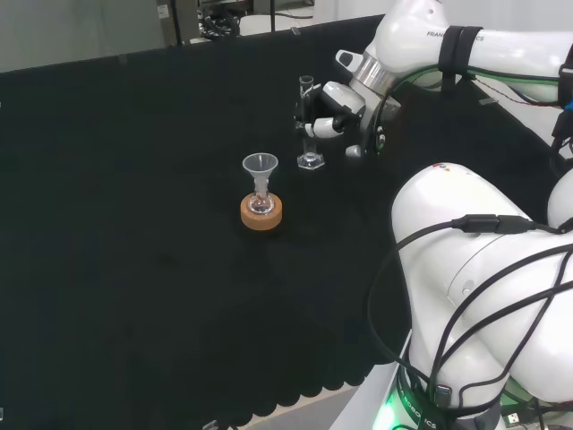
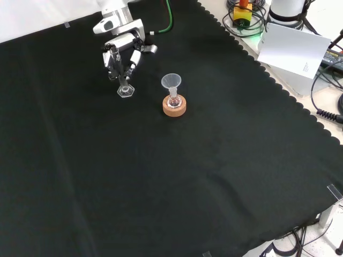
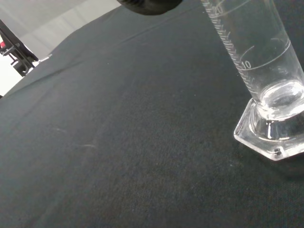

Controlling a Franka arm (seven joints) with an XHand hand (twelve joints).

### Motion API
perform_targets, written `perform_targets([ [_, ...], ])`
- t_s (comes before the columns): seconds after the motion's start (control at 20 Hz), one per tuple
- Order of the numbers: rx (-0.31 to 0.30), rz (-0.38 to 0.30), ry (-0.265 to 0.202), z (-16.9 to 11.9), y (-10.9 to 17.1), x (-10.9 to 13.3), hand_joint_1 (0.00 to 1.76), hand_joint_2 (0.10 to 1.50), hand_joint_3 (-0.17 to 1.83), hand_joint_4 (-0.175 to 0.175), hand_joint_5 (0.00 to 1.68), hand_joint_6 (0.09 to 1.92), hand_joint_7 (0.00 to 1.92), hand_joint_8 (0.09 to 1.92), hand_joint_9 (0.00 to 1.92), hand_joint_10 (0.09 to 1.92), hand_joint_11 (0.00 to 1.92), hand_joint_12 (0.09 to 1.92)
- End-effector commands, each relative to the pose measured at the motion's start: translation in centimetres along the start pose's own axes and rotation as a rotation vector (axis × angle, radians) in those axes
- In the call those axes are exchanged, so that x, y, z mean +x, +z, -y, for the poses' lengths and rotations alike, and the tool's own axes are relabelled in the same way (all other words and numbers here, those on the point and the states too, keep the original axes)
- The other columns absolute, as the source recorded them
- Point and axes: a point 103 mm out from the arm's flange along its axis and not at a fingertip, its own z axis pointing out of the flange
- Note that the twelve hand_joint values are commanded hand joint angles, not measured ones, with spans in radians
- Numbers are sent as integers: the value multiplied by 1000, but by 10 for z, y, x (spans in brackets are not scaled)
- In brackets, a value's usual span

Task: Put the graduated cylinder back on the table.

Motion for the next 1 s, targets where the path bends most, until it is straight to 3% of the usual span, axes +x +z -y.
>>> perform_targets([
  [0.05, 15, 1, 1, 0, 4, -2, 1143, 1147, 2, -175, 928, 1083, 1260, 235, 1451, 87, 1271, 733],
  [0.6, 41, -41, -5, 1, 7, -6, 1134, 1159, 5, -170, 899, 1125, 1221, 237, 1421, 87, 1258, 753],
  [0.75, 44, -52, -16, 1, 4, -5, 1112, 1159, 1, -123, 899, 1124, 1142, 293, 1383, 87, 1187, 826],
  [0.95, 50, -45, -17, 1, 1, -4, 1069, 1137, -1, 2, 934, 1071, 963, 435, 1299, 87, 997, 978],
  [1.0, 50, -43, -16, 1, 0, -3, 1054, 1114, -15, -1, 911, 958, 923, 461, 1274, 87, 949, 1010],
])
